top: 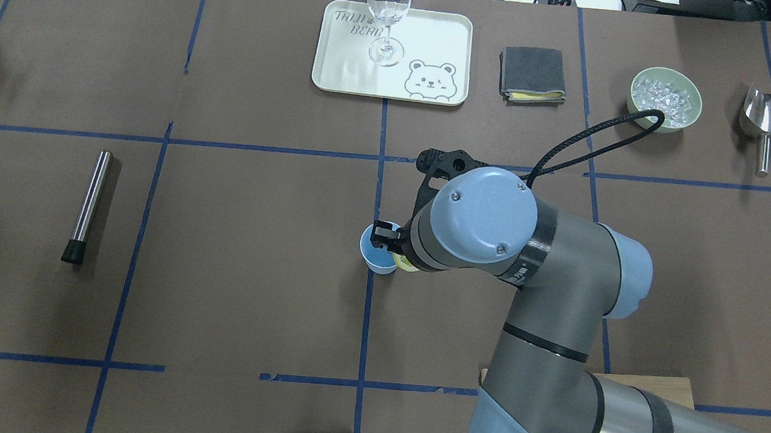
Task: Squeeze lemon into cup
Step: 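Carry the lemon slice with the right gripper over the blue cup, then lower the lemon slice into the blue cup and open the right gripper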
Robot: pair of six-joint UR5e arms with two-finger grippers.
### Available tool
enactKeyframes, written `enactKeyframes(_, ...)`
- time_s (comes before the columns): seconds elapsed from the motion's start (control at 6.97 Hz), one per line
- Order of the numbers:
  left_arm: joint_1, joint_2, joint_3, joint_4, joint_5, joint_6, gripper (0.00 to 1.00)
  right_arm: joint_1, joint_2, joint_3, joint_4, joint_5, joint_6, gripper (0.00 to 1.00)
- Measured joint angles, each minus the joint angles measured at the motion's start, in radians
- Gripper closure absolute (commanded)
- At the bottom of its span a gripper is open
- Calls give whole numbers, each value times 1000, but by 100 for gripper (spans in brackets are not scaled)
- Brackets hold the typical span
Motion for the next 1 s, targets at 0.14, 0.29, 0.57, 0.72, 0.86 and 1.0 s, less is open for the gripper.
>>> enactKeyframes(0.14, 0, 0, 0, 0, 0, 0, 0, 2, 29, -39, 7, -1, 0, 34)
enactKeyframes(0.29, 0, 0, 0, 0, 0, 0, 0, 3, 47, -76, 26, -3, 0, 34)
enactKeyframes(0.57, 0, 0, 0, 0, 0, 0, 0, 4, 57, -129, 73, -4, 15, 33)
enactKeyframes(0.72, 0, 0, -1, 0, 0, 0, 0, 4, 56, -134, 80, -3, 28, 33)
enactKeyframes(0.86, 0, 0, -1, 0, 0, 0, 0, 4, 51, -132, 82, 0, 34, 31)
enactKeyframes(1.0, 0, 0, -1, 0, 0, 0, 0, 4, 46, -130, 82, 2, 37, 21)
